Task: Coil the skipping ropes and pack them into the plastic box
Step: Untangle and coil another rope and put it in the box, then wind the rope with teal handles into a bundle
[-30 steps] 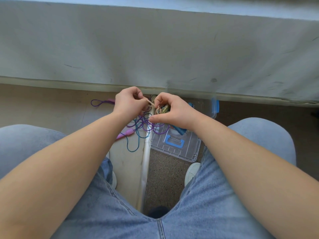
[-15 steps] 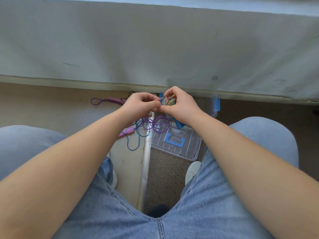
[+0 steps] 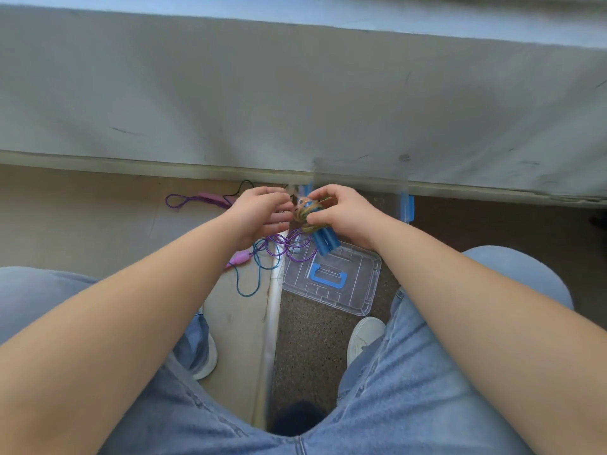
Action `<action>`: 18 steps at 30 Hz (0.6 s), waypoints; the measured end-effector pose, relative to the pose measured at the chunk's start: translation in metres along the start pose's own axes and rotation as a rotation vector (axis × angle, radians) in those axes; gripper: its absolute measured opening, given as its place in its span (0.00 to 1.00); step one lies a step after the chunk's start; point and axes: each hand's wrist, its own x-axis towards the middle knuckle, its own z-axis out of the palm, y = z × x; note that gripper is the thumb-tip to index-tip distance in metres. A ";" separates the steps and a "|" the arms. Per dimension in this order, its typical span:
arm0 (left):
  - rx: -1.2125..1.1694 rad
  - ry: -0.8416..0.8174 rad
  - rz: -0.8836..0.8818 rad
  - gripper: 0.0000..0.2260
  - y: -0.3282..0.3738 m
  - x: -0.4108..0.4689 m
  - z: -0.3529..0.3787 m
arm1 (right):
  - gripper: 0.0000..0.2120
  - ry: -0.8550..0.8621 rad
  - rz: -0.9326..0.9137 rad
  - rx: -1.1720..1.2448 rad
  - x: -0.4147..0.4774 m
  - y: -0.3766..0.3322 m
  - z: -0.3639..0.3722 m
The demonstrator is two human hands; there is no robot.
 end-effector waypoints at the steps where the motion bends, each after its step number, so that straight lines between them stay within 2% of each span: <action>1: -0.027 0.023 -0.012 0.13 -0.002 0.007 0.003 | 0.18 0.046 0.006 0.006 0.008 0.005 -0.001; 6: -0.008 0.045 -0.110 0.17 -0.025 0.040 0.016 | 0.16 0.196 0.086 0.078 0.046 0.034 -0.009; 10: 0.073 0.008 -0.154 0.13 -0.041 0.063 0.028 | 0.17 0.290 0.193 0.114 0.077 0.061 -0.017; 14: 0.095 -0.013 -0.163 0.13 -0.049 0.086 0.038 | 0.16 0.457 0.222 0.128 0.106 0.081 -0.024; 18: 0.090 -0.013 -0.148 0.12 -0.051 0.107 0.044 | 0.21 0.558 0.246 0.218 0.124 0.087 -0.034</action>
